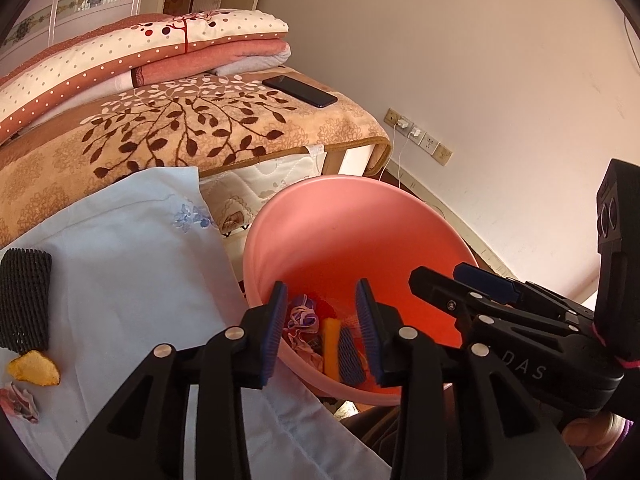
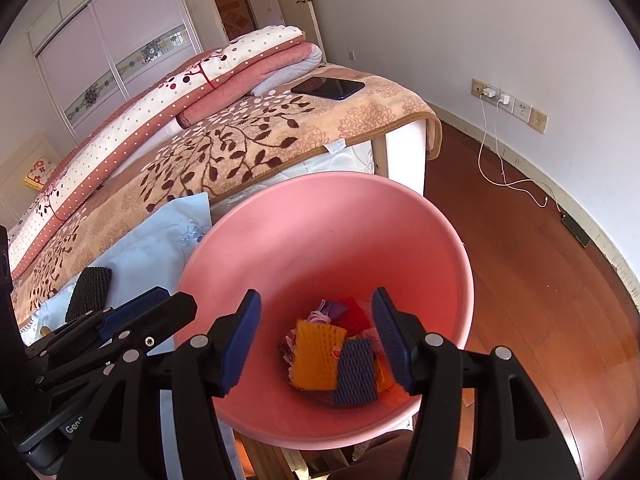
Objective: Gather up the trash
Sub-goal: 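Move both tools back over the remaining items on the sheet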
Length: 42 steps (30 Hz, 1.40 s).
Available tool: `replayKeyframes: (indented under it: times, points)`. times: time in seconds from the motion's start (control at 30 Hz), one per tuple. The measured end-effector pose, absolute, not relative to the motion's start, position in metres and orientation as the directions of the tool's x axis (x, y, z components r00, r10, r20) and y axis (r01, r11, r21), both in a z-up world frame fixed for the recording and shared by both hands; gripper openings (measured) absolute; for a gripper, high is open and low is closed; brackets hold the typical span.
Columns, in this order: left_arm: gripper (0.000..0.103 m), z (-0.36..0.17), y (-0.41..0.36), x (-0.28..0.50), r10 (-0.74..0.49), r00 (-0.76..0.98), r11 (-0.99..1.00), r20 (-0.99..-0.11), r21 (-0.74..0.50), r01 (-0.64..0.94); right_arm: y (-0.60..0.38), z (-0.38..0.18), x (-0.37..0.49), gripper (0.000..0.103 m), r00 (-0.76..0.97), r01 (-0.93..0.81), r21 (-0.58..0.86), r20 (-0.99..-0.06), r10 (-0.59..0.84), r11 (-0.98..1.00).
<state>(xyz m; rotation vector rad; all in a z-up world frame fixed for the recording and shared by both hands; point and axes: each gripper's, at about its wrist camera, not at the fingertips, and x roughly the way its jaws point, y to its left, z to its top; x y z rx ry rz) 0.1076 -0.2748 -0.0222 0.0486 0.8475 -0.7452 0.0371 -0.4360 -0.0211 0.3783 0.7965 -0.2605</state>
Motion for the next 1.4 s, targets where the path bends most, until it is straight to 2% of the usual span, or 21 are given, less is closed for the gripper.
replayKeyframes:
  times: [0.47, 0.8, 1.13, 1.4]
  points:
    - [0.036, 0.008, -0.250, 0.091, -0.611, 0.470, 0.747, -0.638, -0.267, 0.609, -0.424, 0.011, 0.014, 0.060, 0.723, 0.357, 0.223, -0.681, -0.117, 0.907]
    - [0.036, 0.035, -0.203, 0.073, -0.594, 0.564, 0.785, -0.574, -0.257, 0.564, -0.409, 0.028, -0.005, 0.060, 0.763, 0.344, 0.227, -0.633, -0.131, 0.911]
    - [0.036, 0.045, -0.124, 0.061, -0.473, 0.681, 0.877, -0.559, -0.226, 0.424, -0.382, 0.036, -0.015, 0.059, 0.818, 0.265, 0.240, -0.569, -0.086, 0.934]
    - [0.036, 0.045, -0.054, 0.047, -0.331, 0.750, 0.943, -0.573, -0.173, 0.284, -0.345, 0.018, 0.003, 0.043, 0.806, 0.144, 0.279, -0.589, 0.051, 0.949]
